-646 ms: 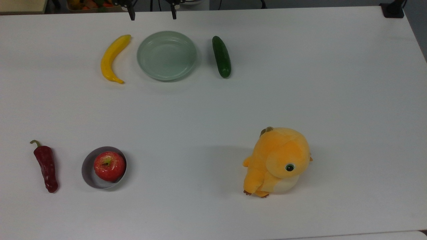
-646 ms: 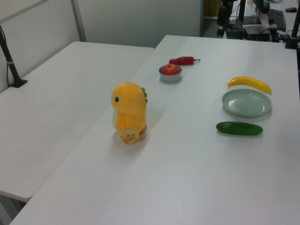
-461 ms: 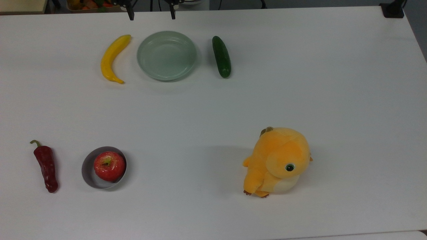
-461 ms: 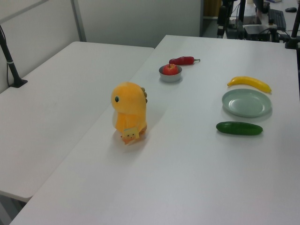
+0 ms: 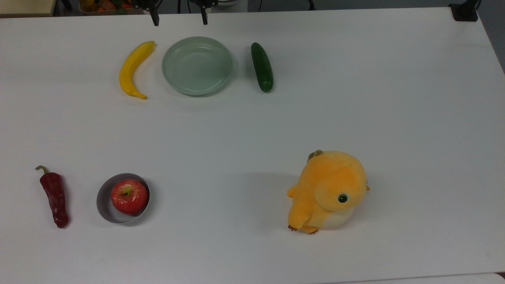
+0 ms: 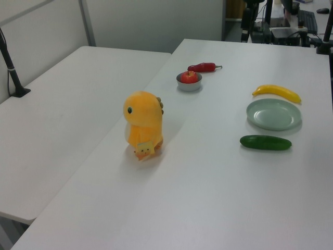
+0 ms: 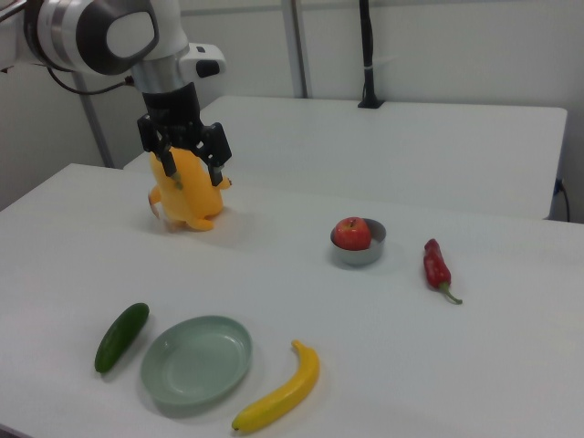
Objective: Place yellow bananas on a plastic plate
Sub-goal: 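Move the gripper from rest toward the yellow banana beside the plate, then lower the open gripper over the banana and close on it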
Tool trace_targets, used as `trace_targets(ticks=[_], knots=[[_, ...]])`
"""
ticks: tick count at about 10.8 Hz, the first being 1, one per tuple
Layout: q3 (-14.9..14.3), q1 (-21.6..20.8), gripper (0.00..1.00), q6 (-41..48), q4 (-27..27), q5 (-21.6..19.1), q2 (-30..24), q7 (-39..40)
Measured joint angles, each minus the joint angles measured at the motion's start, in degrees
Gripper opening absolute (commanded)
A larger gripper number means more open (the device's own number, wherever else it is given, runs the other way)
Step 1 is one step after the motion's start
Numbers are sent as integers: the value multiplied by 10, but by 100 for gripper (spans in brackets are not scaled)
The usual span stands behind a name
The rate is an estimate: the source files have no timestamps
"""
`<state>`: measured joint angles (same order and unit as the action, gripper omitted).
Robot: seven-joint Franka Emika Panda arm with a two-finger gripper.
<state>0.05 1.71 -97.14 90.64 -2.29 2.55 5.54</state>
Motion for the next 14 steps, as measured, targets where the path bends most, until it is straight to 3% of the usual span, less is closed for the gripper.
trace_targets(ticks=[6, 11, 14], knots=[[0, -1, 100, -1, 4, 0, 14, 0], [-3, -12, 100, -1, 20, 2, 69, 2], [-38, 1, 100, 14, 48, 17, 71, 4]])
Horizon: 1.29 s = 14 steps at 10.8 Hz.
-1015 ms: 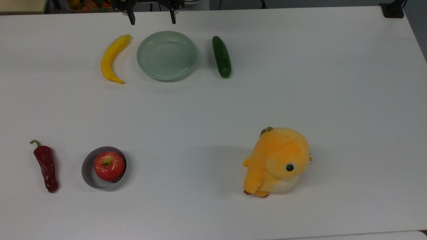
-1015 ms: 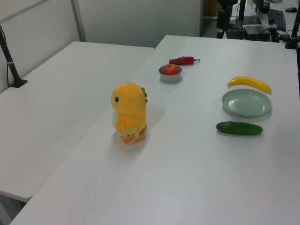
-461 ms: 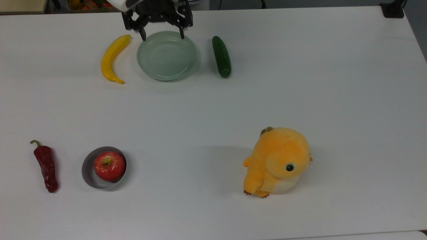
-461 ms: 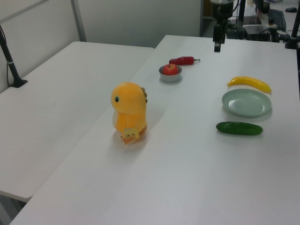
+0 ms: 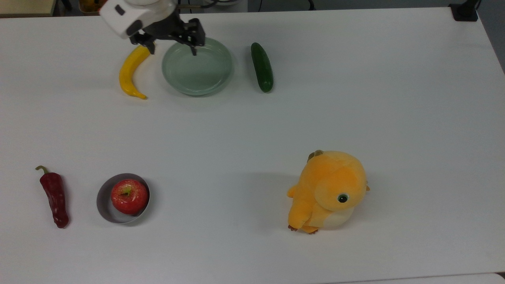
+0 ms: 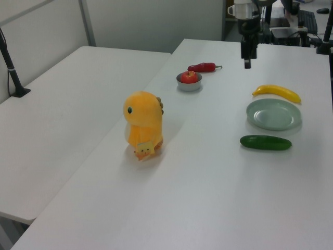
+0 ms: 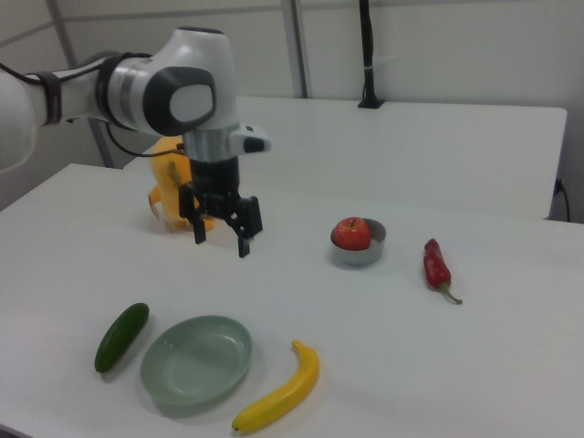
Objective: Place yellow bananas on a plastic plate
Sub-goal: 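Lower the open gripper over the banana and close on it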
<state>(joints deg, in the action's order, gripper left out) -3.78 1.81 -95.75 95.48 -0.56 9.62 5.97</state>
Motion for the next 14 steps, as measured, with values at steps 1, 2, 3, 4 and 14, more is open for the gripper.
trace_targets(ticks=[1, 2, 3, 4, 14], knots=[[-13, 9, 100, 17, 2, 11, 0, 5], [-28, 22, 100, 29, 4, 18, -1, 30], [-43, 39, 100, 31, 12, 29, -2, 65], [-55, 60, 100, 28, 25, 41, -2, 102], [-81, 163, 100, -217, 188, -27, 18, 209]])
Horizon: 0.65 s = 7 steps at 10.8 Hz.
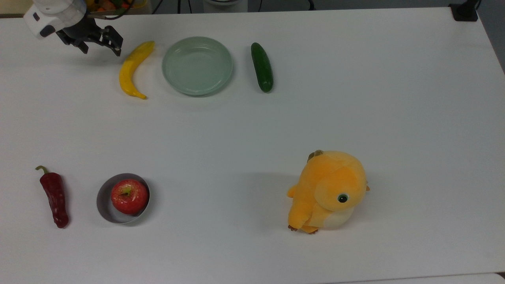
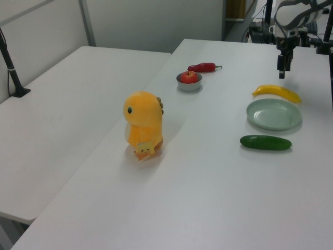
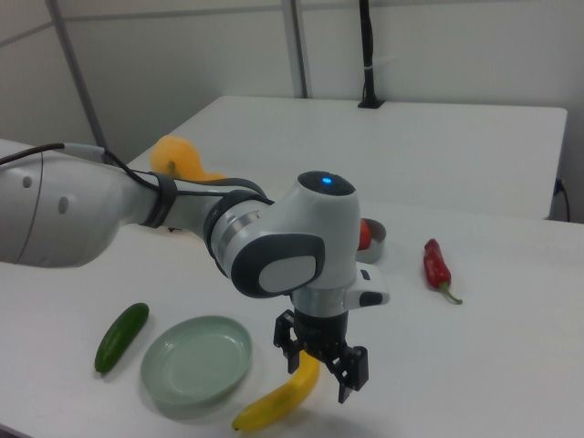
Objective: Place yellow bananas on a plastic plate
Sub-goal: 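Lower the open gripper over the banana and close on it, then lift the grasped banana up off the table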
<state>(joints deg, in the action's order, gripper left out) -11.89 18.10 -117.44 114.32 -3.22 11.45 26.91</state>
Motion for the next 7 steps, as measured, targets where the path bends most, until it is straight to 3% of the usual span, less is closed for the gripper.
trace_targets(ticks=[2, 7], knots=[[0, -4, 100, -13, 1, -30, 11, 0], [19, -36, 96, -72, 3, -36, 40, -1]])
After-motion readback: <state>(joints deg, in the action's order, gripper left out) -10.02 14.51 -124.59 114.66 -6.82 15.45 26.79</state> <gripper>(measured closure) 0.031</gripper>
